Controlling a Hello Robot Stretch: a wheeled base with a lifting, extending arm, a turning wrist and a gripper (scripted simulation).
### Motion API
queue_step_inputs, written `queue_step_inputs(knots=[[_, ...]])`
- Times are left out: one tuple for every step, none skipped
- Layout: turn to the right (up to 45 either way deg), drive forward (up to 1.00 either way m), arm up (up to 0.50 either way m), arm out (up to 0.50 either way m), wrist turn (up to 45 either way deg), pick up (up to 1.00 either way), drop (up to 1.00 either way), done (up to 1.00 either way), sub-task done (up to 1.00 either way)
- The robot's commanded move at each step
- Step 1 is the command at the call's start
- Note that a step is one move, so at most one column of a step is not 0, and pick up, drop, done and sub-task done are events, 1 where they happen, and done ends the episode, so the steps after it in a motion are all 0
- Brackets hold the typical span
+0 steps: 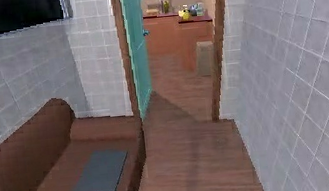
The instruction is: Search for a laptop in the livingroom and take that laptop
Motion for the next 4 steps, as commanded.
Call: queue_step_inputs(knots=[[-27.0, 0.00, 0.00, 0.00, 0.0, 0.00, 0.00, 0.00, 0.00], [0.0, 0.10, 0.00, 0.00, 0.0, 0.00, 0.00, 0.00, 0.00], [-45.0, 0.00, 0.00, 0.00, 0.0, 0.00, 0.00, 0.00, 0.00], [-36.0, 0.00, 0.00, 0.00, 0.0, 0.00, 0.00, 0.00, 0.00]])
